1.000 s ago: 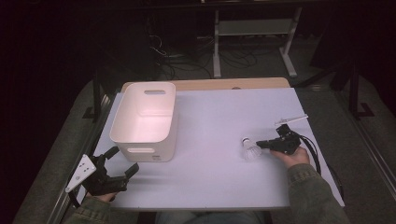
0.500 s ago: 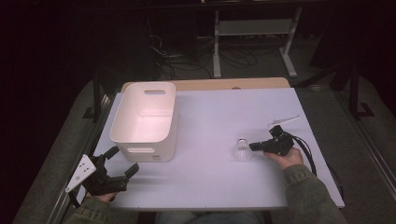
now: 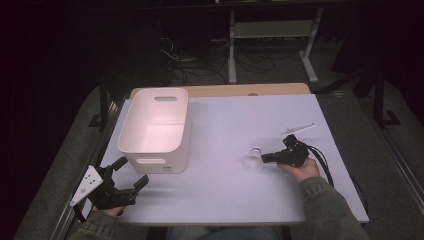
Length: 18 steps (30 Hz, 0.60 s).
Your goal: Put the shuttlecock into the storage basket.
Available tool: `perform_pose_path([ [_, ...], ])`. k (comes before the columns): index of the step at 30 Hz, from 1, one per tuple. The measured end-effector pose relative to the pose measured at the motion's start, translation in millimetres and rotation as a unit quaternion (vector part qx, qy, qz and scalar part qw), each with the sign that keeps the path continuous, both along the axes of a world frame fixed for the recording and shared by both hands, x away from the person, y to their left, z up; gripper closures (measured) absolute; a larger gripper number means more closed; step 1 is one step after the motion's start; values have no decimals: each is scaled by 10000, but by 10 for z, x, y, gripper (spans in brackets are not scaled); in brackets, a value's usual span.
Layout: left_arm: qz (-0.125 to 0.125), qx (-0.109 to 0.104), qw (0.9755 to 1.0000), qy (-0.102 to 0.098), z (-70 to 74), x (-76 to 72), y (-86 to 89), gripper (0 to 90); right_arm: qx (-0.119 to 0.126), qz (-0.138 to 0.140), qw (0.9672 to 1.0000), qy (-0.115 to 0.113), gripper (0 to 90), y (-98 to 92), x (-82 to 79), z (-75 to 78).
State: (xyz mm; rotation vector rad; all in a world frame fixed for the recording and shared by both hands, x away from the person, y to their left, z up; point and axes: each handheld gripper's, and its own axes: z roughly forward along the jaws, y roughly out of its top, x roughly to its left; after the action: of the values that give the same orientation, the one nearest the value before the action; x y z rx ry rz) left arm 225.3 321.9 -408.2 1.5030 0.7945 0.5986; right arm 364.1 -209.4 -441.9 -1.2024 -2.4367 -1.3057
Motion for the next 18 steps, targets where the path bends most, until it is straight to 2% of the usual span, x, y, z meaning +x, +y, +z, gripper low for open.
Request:
perform_pose_path([
  [14, -6, 9, 10000, 4, 0, -1, 3, 0, 8, 106, 9999, -78, 891, 214, 64, 42],
  [18, -23, -15, 10000, 17, -2, -1, -3, 0, 61, 98, 9998, -163, 891, 264, 107, 51],
])
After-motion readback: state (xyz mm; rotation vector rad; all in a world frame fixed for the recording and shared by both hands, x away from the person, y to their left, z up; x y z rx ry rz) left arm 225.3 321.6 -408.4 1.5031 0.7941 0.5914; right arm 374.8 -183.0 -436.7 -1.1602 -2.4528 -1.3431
